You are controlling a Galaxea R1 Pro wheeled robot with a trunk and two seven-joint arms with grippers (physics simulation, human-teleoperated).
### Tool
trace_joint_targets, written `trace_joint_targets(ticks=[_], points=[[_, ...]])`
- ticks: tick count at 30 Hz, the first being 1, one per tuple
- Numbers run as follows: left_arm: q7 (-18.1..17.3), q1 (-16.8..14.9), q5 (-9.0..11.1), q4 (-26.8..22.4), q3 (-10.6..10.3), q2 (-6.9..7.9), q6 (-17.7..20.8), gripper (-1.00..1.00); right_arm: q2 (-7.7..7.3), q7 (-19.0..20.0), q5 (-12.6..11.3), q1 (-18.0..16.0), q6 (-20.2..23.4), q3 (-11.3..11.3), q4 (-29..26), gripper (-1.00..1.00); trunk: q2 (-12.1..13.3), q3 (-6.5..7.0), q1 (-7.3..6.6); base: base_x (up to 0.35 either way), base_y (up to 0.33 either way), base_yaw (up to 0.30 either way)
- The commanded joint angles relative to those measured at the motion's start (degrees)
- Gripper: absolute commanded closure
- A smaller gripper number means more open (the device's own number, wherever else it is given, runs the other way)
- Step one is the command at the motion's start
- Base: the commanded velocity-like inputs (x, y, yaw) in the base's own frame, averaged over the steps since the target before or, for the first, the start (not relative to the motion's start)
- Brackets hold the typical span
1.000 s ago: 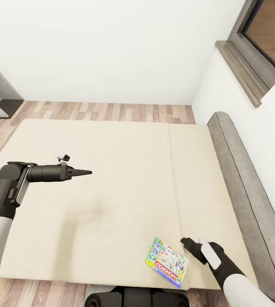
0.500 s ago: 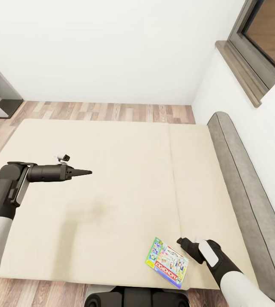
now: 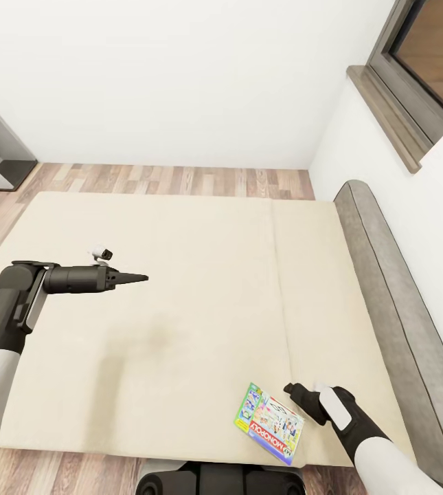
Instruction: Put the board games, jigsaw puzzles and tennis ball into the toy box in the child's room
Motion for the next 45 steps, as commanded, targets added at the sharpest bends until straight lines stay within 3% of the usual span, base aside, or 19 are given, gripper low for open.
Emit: trace_joint_targets(ticks=[1, 15, 45], points=[[-0.22, -0.03, -0.01, 0.00, -0.03, 0.02, 0.61, -1.00, 0.00, -0.43, -0.59, -0.01, 0.21, -0.06, -0.13, -1.00, -0.09, -0.07, 0.03, 0.000, 0.000, 0.000], [-0.22, -0.03, -0.02, 0.00, -0.03, 0.02, 0.61, -1.00, -0.16, -0.25, -0.56, -0.01, 0.14, 2.76, -0.13, -1.00, -0.09, -0.07, 0.03, 0.000, 0.000, 0.000], [-0.22, -0.03, 0.00, 0.00, -0.03, 0.02, 0.60, -1.00, -0.07, -0.25, -0.50, -0.01, -0.24, 3.06, -0.13, -1.00, -0.09, -0.91, 0.03, 0.000, 0.000, 0.000]])
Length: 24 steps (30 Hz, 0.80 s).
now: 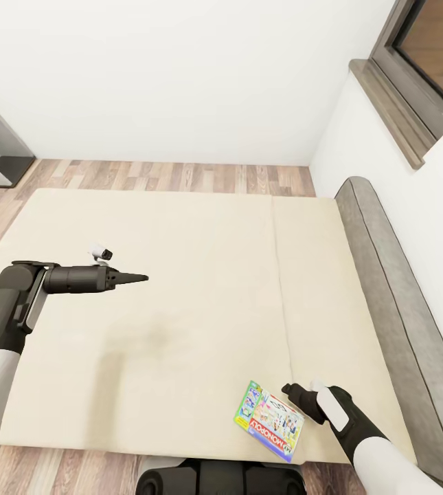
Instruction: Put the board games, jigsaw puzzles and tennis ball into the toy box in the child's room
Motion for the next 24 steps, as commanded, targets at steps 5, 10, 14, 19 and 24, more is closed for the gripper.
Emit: trace_joint_targets(ticks=[5, 10, 14, 19, 24], points=[[-0.22, -0.03, -0.01, 0.00, -0.03, 0.02, 0.61, -1.00, 0.02, -0.47, -0.62, 0.00, 0.29, -0.07, -0.13, -1.00, -0.09, -0.26, 0.03, 0.000, 0.000, 0.013], [-0.22, -0.04, -0.02, 0.00, -0.03, 0.02, 0.62, -1.00, 0.02, -0.47, -0.63, 0.00, 0.39, -0.07, -0.13, -1.00, -0.09, -0.64, 0.03, 0.000, 0.000, 0.052], [-0.22, -0.03, -0.01, 0.00, -0.03, 0.02, 0.62, -1.00, 0.03, -0.47, -0.66, 0.00, 0.46, -0.07, -0.13, -1.00, -0.09, -0.99, 0.03, 0.000, 0.000, 0.066], [-0.22, -0.03, -0.01, 0.00, -0.03, 0.02, 0.62, -1.00, 0.05, -0.47, -0.69, 0.00, 0.48, -0.03, -0.13, -1.00, -0.09, -1.44, 0.03, 0.000, 0.000, 0.069], [-0.22, -0.03, -0.01, 0.00, -0.03, 0.02, 0.62, -1.00, 0.07, -0.47, -0.71, 0.00, 0.49, 0.01, -0.13, -1.00, -0.09, -1.72, 0.03, 0.000, 0.000, 0.044]])
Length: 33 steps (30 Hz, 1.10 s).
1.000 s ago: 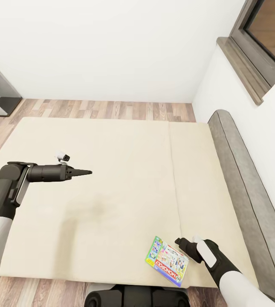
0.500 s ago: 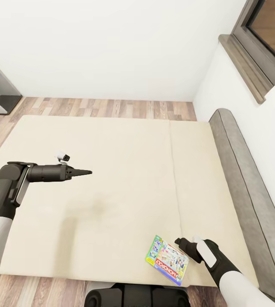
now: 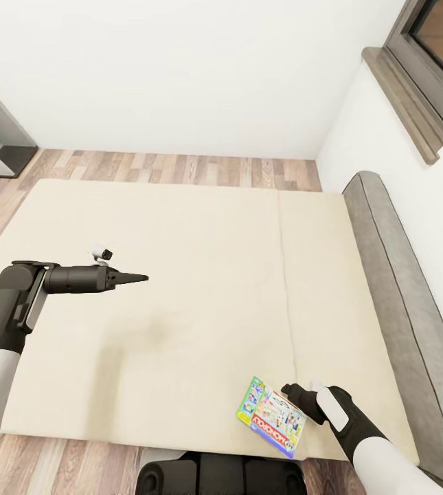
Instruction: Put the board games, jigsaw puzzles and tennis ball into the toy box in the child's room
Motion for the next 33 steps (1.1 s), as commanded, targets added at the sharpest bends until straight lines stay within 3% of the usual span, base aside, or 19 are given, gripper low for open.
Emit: trace_joint_targets(ticks=[1, 33], points=[[-0.22, -0.03, -0.01, 0.00, -0.03, 0.02, 0.61, -1.00, 0.02, -0.47, -0.61, 0.00, 0.25, -0.07, -0.13, -1.00, -0.09, -0.09, 0.03, 0.000, 0.000, 0.019], [-0.22, -0.03, -0.01, 0.00, -0.03, 0.02, 0.61, -1.00, 0.04, -0.47, -0.50, 0.00, 0.00, 0.06, -0.13, -1.00, -0.09, -0.17, 0.03, 0.000, 0.000, 0.002]])
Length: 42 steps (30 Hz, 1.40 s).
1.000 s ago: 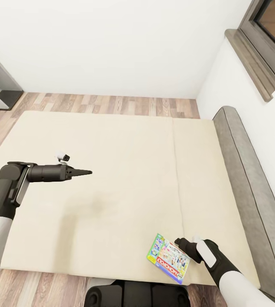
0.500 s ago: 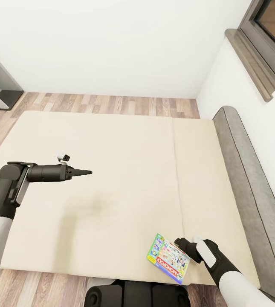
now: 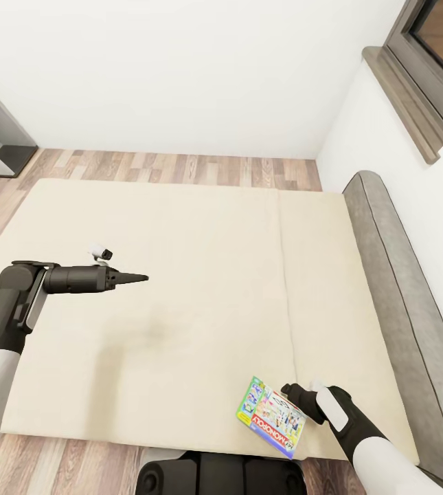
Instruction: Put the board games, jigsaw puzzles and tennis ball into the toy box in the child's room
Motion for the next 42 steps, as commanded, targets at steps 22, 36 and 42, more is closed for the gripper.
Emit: trace_joint_targets(ticks=[22, 36, 42], points=[[-0.22, -0.03, -0.01, 0.00, -0.04, 0.02, 0.59, -1.00, 0.01, -0.39, -0.63, 0.00, 0.24, -0.01, -0.13, -1.00, -0.09, -0.87, 0.03, 0.000, 0.000, 0.000], [-0.22, -0.03, -0.01, 0.00, -0.08, 0.02, 0.61, -1.00, 0.01, -0.39, -0.63, 0.00, 0.24, -0.01, -0.13, -1.00, -0.09, -0.89, 0.03, 0.000, 0.000, 0.000], [-0.22, -0.03, -0.01, 0.00, -0.11, 0.02, 0.59, -1.00, 0.01, -0.38, -0.63, 0.00, 0.24, -0.01, -0.13, -1.00, -0.09, -1.01, 0.03, 0.000, 0.000, 0.000]])
